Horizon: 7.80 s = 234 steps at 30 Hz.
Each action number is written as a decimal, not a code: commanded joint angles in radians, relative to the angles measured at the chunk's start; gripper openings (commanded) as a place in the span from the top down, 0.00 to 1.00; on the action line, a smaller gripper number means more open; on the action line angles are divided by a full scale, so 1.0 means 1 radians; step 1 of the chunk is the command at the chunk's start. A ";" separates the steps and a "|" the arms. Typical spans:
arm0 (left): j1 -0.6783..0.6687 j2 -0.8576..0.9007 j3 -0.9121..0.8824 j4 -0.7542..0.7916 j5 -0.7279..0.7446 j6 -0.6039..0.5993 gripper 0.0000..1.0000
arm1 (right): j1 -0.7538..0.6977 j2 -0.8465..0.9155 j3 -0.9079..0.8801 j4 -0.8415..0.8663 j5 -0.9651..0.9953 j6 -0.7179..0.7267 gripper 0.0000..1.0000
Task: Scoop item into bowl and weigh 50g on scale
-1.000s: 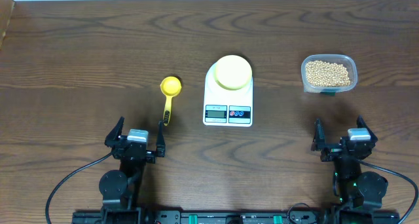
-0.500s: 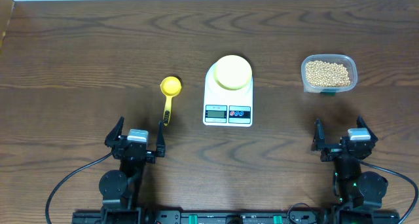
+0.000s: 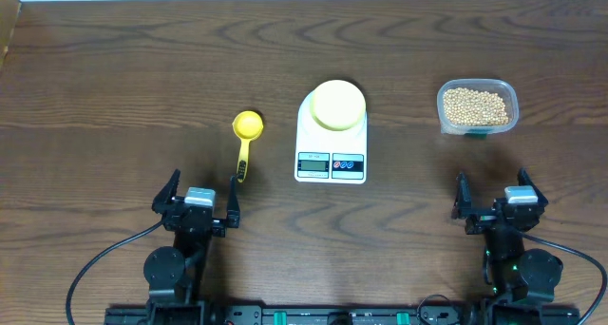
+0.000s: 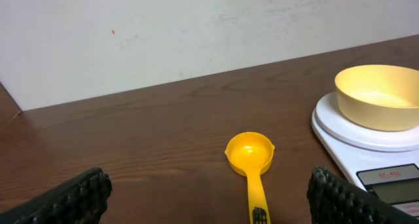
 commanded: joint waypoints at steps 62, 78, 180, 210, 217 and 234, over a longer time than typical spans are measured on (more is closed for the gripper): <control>0.005 -0.005 -0.017 -0.034 -0.008 0.022 0.02 | 0.006 -0.006 -0.001 -0.004 0.001 -0.002 0.01; 0.005 -0.005 -0.017 -0.029 -0.009 0.022 0.02 | 0.006 -0.006 -0.001 -0.004 0.001 -0.002 0.01; 0.005 1.173 1.096 -0.752 0.110 -0.158 0.02 | 0.006 -0.006 -0.001 -0.004 0.001 -0.002 0.01; -0.075 1.731 1.096 -0.643 0.058 -0.266 0.09 | 0.006 -0.006 -0.001 -0.004 0.001 -0.002 0.01; -0.122 1.798 1.096 -0.549 -0.035 -0.275 0.09 | 0.006 -0.006 -0.001 -0.004 0.001 -0.002 0.01; -0.122 1.832 1.094 -0.487 -0.050 -0.294 0.20 | 0.006 -0.006 -0.001 -0.004 0.001 -0.002 0.01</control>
